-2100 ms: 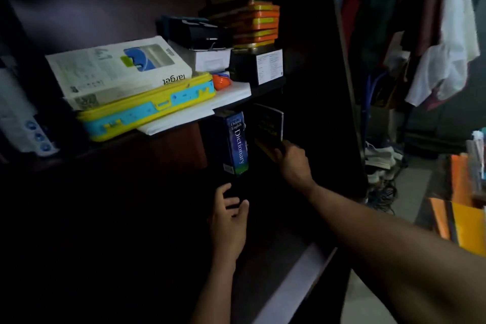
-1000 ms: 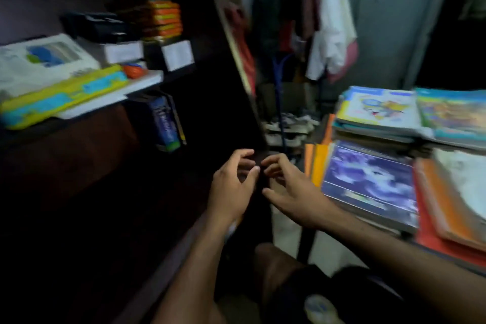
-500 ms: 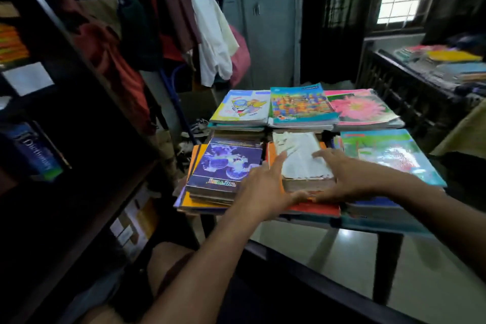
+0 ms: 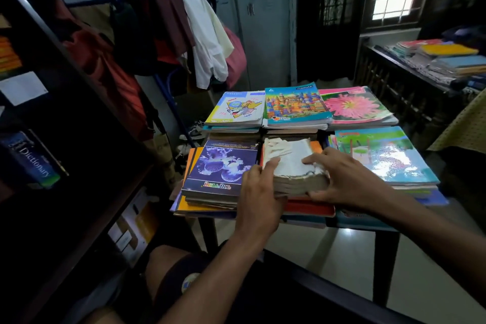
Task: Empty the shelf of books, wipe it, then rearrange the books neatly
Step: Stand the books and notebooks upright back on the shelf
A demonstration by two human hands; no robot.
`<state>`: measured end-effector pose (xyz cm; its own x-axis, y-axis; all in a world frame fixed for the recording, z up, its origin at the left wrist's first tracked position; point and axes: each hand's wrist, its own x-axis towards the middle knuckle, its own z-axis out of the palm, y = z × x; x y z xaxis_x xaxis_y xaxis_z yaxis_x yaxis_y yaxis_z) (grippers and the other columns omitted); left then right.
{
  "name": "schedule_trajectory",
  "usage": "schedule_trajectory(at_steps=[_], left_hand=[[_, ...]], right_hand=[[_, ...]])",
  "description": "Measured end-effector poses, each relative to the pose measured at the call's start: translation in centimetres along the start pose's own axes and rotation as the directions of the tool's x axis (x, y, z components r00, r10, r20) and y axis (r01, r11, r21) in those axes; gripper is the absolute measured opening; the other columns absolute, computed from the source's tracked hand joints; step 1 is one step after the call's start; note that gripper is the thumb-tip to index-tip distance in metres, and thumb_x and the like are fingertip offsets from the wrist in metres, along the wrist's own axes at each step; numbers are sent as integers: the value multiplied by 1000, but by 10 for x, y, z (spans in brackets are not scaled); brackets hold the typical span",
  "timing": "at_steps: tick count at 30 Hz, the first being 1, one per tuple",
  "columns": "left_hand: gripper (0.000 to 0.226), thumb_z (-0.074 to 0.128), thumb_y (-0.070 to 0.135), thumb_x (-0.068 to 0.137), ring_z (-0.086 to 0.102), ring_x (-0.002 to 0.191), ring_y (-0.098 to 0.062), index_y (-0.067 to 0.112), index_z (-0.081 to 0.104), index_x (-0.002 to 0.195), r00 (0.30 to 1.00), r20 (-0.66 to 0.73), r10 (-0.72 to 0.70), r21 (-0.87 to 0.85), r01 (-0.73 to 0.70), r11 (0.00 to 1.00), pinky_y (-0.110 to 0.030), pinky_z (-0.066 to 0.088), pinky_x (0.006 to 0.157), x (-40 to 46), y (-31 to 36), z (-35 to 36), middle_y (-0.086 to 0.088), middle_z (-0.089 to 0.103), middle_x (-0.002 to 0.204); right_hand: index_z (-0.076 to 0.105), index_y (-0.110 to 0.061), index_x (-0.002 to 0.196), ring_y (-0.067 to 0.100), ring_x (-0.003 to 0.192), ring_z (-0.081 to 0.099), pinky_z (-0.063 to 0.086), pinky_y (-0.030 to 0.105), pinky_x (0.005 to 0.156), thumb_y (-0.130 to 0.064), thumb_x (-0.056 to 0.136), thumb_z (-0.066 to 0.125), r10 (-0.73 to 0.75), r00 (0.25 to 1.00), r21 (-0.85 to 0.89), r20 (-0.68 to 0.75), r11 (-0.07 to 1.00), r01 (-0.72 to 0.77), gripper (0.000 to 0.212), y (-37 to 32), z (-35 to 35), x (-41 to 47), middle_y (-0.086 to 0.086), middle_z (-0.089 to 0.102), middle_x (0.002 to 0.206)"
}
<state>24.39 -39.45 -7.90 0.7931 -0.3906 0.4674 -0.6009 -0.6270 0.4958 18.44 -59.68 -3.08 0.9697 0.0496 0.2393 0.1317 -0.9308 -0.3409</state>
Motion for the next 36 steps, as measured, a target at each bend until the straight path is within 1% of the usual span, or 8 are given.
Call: schedule_trajectory(at_steps=[5,10,13,17,22,28,33,36], left_hand=[[41,70,45,92,60,97,-16,35,48,125,996,-91,5,-162,-20,987,-35,51,73,25,-2,-58,3,65,110],[32,75,18,90,62,74,-8,28,58,116,1000,-21,10,-285,-16,959,-31,53,70,37,-18,-143,10,67,89],[26,74,33,91,61,72,-13,25,59,111,999,-14,-37,-357,29,934,-36,52,66,29,-34,-187,1,69,88],[31,71,39,89,70,100,-21,28,61,116,993,38,-110,-348,117,930,-51,57,90,19,-72,-242,3,72,107],[59,80,42,76,61,108,7,44,52,128,974,51,-220,-184,226,957,-23,50,89,3,-132,-290,24,65,120],[111,96,16,61,67,105,0,27,34,152,902,-205,-380,-456,256,852,-19,57,79,-17,-244,-273,12,65,117],[62,78,7,85,64,108,-1,35,50,133,736,-477,-480,-455,260,852,-17,54,81,-21,-342,-273,14,66,116],[45,71,24,92,57,120,-15,38,55,131,709,-542,-451,-257,371,892,-37,55,95,-13,-397,-285,4,52,131]], right_hand=[[64,-22,102,14,81,52,40,31,65,-67,77,64,-178,943,10,-281,982,188,51,-39,-45,28,-5,52,96],[61,-11,104,18,86,56,41,34,77,-61,87,62,-253,869,127,-426,934,334,52,-97,-49,65,2,64,94],[50,-15,130,18,101,57,41,31,84,-48,84,76,-302,917,250,-261,896,366,63,-129,-39,82,3,65,112],[35,-15,148,22,117,60,47,42,97,-31,82,80,-373,924,368,-83,850,376,81,-165,4,116,8,63,130],[38,-34,142,28,115,64,53,46,87,-50,81,67,-340,932,486,-125,798,356,69,-228,66,156,4,69,122],[37,-44,141,27,117,66,55,49,89,-65,77,67,-290,949,627,-122,718,300,74,-299,153,215,-3,70,122],[34,-44,139,27,107,69,57,43,82,-64,78,63,-248,960,649,-127,711,270,70,-362,223,270,-2,73,114],[38,-37,134,30,102,69,55,39,75,-52,87,65,-188,974,666,-124,712,222,55,-386,254,303,1,73,112]])
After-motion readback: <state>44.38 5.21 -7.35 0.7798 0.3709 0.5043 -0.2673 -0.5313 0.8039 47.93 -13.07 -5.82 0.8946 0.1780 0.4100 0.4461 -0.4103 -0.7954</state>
